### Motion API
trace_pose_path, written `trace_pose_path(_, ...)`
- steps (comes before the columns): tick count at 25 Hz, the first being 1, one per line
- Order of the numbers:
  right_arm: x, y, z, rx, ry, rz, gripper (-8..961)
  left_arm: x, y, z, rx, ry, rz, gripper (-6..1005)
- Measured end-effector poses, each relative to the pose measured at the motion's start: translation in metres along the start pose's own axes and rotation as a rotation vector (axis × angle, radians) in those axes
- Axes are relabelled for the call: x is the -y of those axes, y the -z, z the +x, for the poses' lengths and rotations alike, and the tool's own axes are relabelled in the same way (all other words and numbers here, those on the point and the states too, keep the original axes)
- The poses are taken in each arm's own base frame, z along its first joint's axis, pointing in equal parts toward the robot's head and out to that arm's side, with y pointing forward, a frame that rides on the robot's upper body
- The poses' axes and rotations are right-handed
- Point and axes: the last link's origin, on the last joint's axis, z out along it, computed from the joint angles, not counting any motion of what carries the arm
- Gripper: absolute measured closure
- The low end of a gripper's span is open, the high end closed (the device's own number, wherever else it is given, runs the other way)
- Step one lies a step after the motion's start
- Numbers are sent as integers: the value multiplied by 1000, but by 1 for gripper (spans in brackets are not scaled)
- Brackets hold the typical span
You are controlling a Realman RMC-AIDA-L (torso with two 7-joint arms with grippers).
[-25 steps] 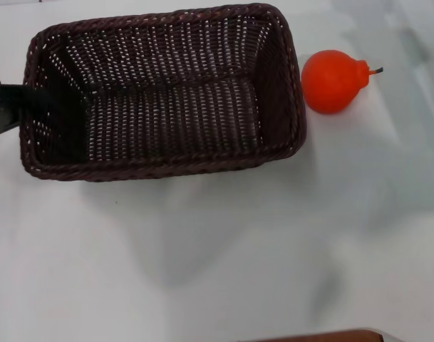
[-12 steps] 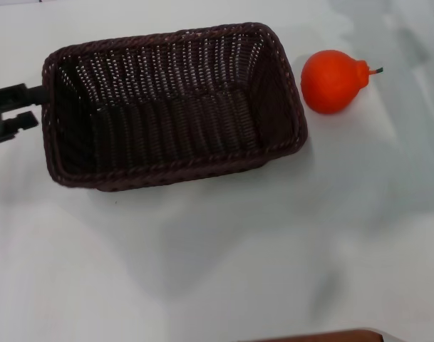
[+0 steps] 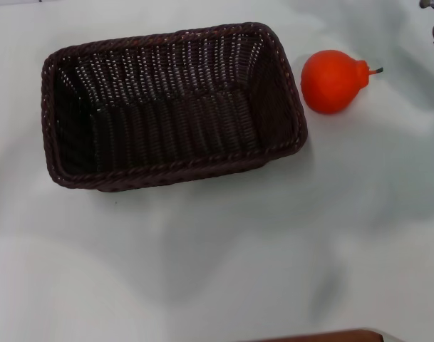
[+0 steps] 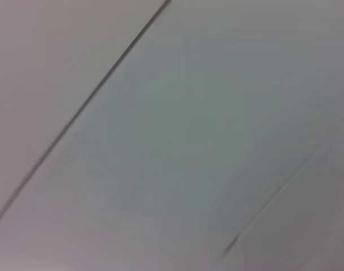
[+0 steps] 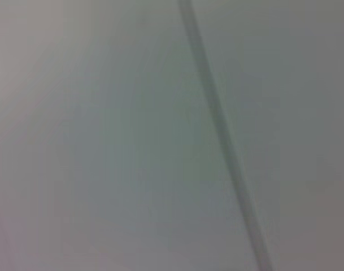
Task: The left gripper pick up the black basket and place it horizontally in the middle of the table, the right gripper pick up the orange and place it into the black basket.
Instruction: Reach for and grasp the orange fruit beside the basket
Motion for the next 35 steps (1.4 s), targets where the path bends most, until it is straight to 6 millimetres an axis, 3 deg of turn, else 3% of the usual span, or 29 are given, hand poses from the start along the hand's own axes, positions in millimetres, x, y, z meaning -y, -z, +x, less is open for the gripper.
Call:
trace_pose_path(6, -16, 4, 40, 276, -23, 172, 12, 1, -6, -15, -245, -215, -80, 362)
trace_pose_path(10, -25, 2, 70, 516, 41, 180, 12, 0, -15, -25, -313, -270, -92, 261)
trace_pose_path(16, -19, -6, 81, 888, 203, 136, 11, 2, -24, -27, -322, -281, -85, 133)
trace_pose_path(23, -1, -19, 60, 1073, 300, 140, 11, 4, -28, -29, -322, -260, -75, 114)
trace_pose_path(35, 21, -43, 7, 1096, 338, 185, 23, 6, -29, -37, -310, -221, -69, 118)
